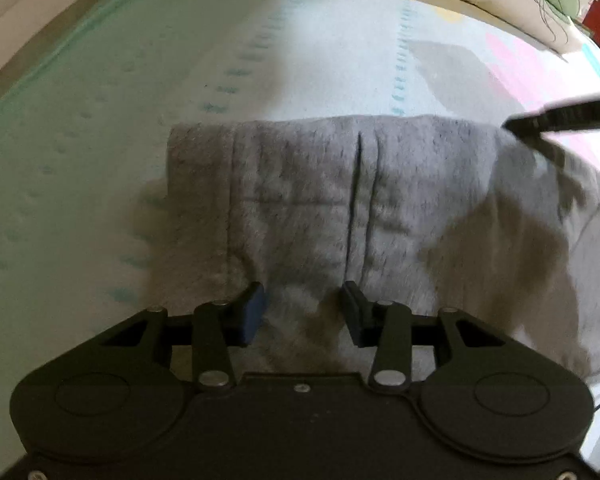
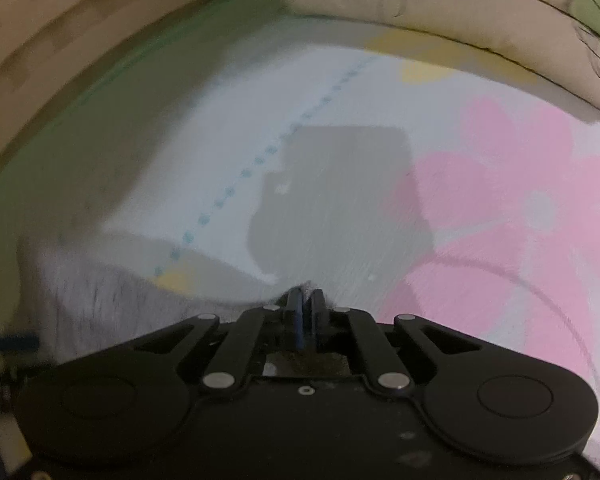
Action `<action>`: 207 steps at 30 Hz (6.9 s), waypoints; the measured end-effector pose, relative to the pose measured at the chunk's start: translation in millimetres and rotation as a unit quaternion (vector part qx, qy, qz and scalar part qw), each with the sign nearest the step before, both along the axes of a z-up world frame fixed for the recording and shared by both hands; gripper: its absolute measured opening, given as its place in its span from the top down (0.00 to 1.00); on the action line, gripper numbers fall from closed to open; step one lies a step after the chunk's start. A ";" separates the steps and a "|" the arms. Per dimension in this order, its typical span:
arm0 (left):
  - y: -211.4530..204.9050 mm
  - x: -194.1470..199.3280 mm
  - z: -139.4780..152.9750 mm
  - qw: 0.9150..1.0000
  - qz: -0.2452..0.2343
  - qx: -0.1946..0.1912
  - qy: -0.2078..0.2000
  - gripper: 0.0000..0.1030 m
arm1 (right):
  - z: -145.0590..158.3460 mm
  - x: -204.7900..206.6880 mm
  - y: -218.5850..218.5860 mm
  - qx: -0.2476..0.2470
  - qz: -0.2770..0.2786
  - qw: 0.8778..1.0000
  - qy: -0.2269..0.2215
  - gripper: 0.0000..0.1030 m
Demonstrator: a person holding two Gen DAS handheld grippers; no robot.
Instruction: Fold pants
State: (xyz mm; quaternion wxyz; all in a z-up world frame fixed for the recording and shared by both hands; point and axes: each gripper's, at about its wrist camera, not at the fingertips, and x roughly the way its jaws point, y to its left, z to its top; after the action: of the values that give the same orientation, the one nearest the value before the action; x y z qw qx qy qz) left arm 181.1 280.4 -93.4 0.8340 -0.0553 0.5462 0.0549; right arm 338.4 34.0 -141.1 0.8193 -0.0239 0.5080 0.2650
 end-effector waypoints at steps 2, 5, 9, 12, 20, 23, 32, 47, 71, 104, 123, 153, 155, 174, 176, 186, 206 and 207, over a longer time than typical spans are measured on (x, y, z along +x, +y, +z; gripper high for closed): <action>0.7 -3.6 -2.0 1.000 0.000 0.003 0.000 0.50 | -7.0 11.0 -0.5 0.001 -0.028 1.000 0.006 0.97; 0.6 -3.1 -3.3 1.000 0.001 0.010 0.001 0.50 | -19.7 19.4 5.8 -0.020 -0.051 0.998 0.004 0.99; 0.2 -5.1 4.5 1.000 -0.007 0.016 -0.001 0.53 | -8.1 12.6 -4.4 0.009 -0.078 0.997 -0.019 0.88; -5.4 -12.4 18.3 1.000 -0.010 0.014 -0.010 0.55 | 21.1 3.1 -26.6 0.032 -0.102 0.993 -0.051 0.76; -51.3 -16.3 47.2 0.998 -0.046 0.008 -0.050 0.55 | 83.2 -46.0 -120.6 0.051 -0.181 0.976 -0.112 0.76; -75.0 -11.7 46.0 0.996 -0.066 0.002 -0.058 0.55 | 101.4 -73.4 -162.4 0.036 -0.222 0.967 -0.123 0.75; -133.0 -18.6 -2.1 0.990 -0.143 0.017 -0.008 0.54 | 129.0 -172.7 -337.1 0.005 -0.398 0.910 -0.114 0.73; -171.1 0.2 35.1 0.986 -0.161 -0.012 -0.031 0.56 | 73.7 -280.0 -496.7 -0.062 -0.581 0.811 -0.032 0.70; -369.3 56.2 -15.9 0.963 -0.263 -0.051 -0.035 0.53 | -1.7 -150.6 -456.5 -0.107 -0.397 0.909 -0.073 0.72; -398.6 32.4 7.8 0.950 -0.309 -0.034 -0.039 0.53 | 6.5 -282.8 -568.5 0.138 -0.617 0.774 -0.040 0.57; -369.5 38.1 4.0 0.956 -0.288 -0.033 -0.030 0.53 | 8.6 -251.4 -561.7 0.112 -0.607 0.784 -0.071 0.88; -416.5 68.2 0.5 0.957 -0.287 -0.033 -0.016 0.49 | 103.7 -224.3 -477.3 0.080 -0.487 0.857 -0.148 0.88; -388.6 68.3 7.9 0.963 -0.267 -0.039 -0.022 0.49 | 110.3 -220.9 -464.5 0.075 -0.471 0.865 -0.154 0.88; -120.2 46.9 24.5 0.996 -0.076 0.011 -0.054 0.50 | 48.3 -188.1 -103.3 0.055 -0.113 0.987 -0.097 0.88; -113.6 44.8 20.7 0.996 -0.072 0.006 -0.048 0.50 | 38.0 -190.7 -88.2 0.043 -0.104 0.989 -0.092 0.88; -137.0 48.3 24.2 0.991 -0.109 -0.071 -0.037 0.42 | 48.9 -201.3 -123.1 0.079 -0.116 0.987 -0.081 0.63; -201.2 35.2 -31.5 0.979 -0.172 -0.100 0.043 0.12 | 45.1 -198.6 -286.7 0.046 -0.338 0.938 -0.065 0.62; -205.4 34.3 -32.0 0.980 -0.169 -0.101 0.041 0.12 | 40.5 -196.5 -288.5 0.048 -0.339 0.938 -0.061 0.62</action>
State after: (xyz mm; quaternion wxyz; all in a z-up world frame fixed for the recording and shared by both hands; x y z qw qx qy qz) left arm 215.4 75.0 -125.5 0.7982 -0.0440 0.5842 -0.1404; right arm 141.9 -254.5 -100.6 0.8899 0.1731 0.4220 -0.0061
